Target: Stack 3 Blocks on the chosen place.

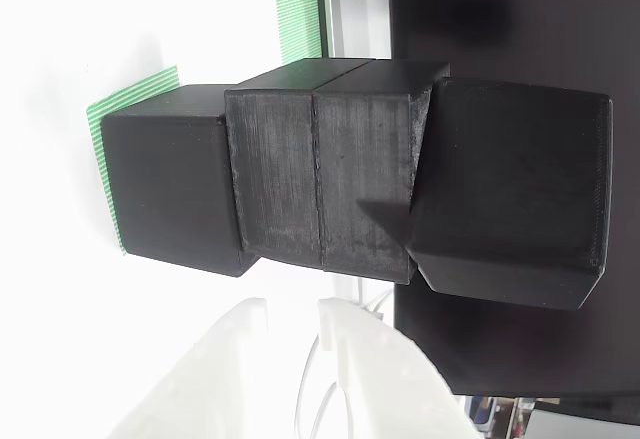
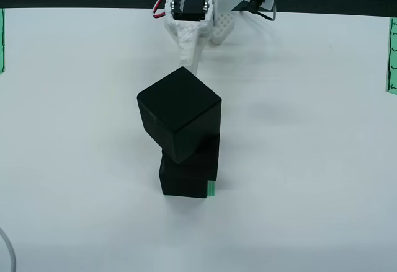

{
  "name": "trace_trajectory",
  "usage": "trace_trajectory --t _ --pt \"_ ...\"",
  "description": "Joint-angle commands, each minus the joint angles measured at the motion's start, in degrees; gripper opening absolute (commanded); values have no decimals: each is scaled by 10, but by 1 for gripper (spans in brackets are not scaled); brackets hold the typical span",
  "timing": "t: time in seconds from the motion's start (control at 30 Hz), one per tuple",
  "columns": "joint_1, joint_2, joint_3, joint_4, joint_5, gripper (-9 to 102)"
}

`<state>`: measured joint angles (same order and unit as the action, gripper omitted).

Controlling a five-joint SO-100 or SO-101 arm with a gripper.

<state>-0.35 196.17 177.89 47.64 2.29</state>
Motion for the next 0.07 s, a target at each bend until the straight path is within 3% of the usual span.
trace_trajectory --t 0.0,0.03 --pt "3 7 25 -9 3 2" --pt "3 7 25 -9 3 2"
